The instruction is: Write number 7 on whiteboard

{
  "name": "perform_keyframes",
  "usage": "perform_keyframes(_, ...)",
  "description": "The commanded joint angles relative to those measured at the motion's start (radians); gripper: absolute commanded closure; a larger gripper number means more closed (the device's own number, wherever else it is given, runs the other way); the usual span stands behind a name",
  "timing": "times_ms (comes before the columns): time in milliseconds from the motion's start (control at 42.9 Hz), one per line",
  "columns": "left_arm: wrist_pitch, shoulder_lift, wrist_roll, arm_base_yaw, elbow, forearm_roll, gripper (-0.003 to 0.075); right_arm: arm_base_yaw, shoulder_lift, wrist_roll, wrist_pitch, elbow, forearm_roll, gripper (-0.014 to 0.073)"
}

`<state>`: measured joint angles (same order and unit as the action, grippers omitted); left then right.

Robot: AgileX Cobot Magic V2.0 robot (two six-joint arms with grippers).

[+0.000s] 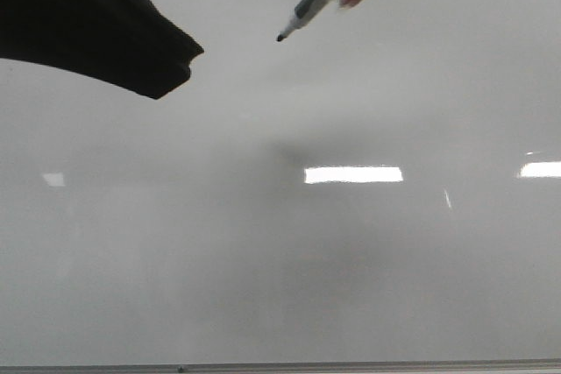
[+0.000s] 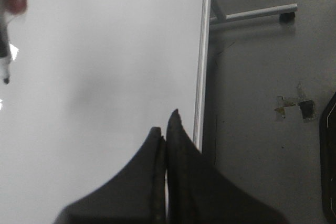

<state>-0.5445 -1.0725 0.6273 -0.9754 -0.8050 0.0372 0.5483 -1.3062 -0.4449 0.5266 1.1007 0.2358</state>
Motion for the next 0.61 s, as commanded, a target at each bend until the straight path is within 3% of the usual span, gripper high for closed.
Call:
perform_keyframes(0, 0.038, 0.021, -0.002, -0.005, -0.032, -0.02, 0.0741, -0.004, -0.034, 0.004, -0.216, 0.035, 0.07, 0.0661)
perform_keyframes(163, 0.019, 0.021, -0.002, -0.005, -0.032, -0.026, 0.0741, -0.004, -0.113, 0.004, -0.326, 0.035, 0.144, 0.0661)
perform_keyframes(583, 0.017, 0.021, -0.002, -0.005, -0.032, -0.026, 0.0741, 0.007, -0.222, 0.003, -0.307, 0.096, 0.149, 0.0661)
